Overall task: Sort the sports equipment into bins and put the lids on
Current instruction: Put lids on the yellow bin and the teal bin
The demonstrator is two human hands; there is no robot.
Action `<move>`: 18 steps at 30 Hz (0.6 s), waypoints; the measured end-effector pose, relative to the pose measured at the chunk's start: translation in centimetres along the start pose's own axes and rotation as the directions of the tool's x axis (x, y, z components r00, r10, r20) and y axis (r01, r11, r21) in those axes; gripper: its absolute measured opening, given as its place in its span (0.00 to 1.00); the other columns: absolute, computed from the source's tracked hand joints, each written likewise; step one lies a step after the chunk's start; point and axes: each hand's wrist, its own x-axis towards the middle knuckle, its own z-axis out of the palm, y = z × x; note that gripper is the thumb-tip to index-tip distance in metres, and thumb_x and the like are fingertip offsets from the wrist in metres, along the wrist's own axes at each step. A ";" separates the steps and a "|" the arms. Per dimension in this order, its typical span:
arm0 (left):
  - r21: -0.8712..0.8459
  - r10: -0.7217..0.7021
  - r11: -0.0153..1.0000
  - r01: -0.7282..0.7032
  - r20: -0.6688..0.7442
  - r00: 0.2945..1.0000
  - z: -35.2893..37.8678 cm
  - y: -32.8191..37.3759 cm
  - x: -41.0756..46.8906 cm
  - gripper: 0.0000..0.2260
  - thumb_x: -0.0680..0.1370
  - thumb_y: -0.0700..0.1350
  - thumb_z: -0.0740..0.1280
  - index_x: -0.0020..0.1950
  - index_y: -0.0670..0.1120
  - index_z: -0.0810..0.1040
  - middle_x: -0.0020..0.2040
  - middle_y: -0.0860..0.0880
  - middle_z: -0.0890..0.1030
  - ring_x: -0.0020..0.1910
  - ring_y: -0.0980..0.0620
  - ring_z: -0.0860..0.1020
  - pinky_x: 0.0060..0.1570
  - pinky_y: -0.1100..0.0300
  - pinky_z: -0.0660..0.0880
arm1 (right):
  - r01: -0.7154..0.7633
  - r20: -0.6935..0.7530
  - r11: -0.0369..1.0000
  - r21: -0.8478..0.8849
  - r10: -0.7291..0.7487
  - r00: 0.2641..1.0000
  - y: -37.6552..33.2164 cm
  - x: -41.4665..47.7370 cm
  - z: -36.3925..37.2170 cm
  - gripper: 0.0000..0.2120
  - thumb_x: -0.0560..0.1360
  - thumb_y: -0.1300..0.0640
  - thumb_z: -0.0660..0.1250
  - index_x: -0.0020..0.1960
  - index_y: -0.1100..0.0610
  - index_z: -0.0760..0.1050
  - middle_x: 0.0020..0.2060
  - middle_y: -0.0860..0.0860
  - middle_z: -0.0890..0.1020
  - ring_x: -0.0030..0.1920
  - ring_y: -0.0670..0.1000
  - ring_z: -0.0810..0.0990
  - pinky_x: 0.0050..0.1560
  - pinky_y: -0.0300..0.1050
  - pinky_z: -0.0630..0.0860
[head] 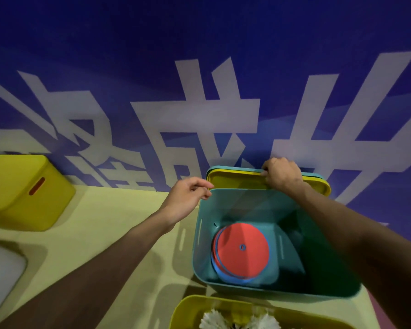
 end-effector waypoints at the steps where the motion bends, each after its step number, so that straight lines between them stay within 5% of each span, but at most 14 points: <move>1: 0.000 -0.003 1.000 0.003 -0.002 1.000 -0.1 0.1 -0.1 0.12 0.79 0.37 0.60 0.50 0.49 0.81 0.45 0.49 0.83 0.46 0.55 0.81 0.52 0.64 0.74 | -0.035 0.000 0.999 0.042 0.035 0.999 -0.1 0.1 -0.3 0.11 0.78 0.54 0.64 0.55 0.58 0.79 0.49 0.54 0.82 0.48 0.54 0.79 0.54 0.51 0.76; 12: -0.092 0.023 0.995 -0.029 -0.057 0.998 -0.7 2.7 -1.4 0.12 0.79 0.36 0.59 0.48 0.48 0.81 0.44 0.46 0.83 0.42 0.55 0.81 0.47 0.65 0.75 | -0.065 -0.151 0.972 0.228 0.101 0.983 -0.7 -1.6 -4.7 0.09 0.75 0.55 0.69 0.53 0.56 0.82 0.45 0.52 0.84 0.45 0.51 0.81 0.49 0.49 0.81; 18: -0.281 -0.008 0.960 -0.016 -0.085 0.996 -1.4 4.5 -2.0 0.11 0.80 0.38 0.59 0.59 0.45 0.77 0.47 0.47 0.84 0.44 0.53 0.83 0.39 0.66 0.74 | 0.000 -0.307 0.958 0.287 0.092 0.947 -2.6 -4.7 -8.2 0.09 0.76 0.56 0.68 0.53 0.56 0.83 0.45 0.51 0.85 0.44 0.50 0.81 0.49 0.50 0.81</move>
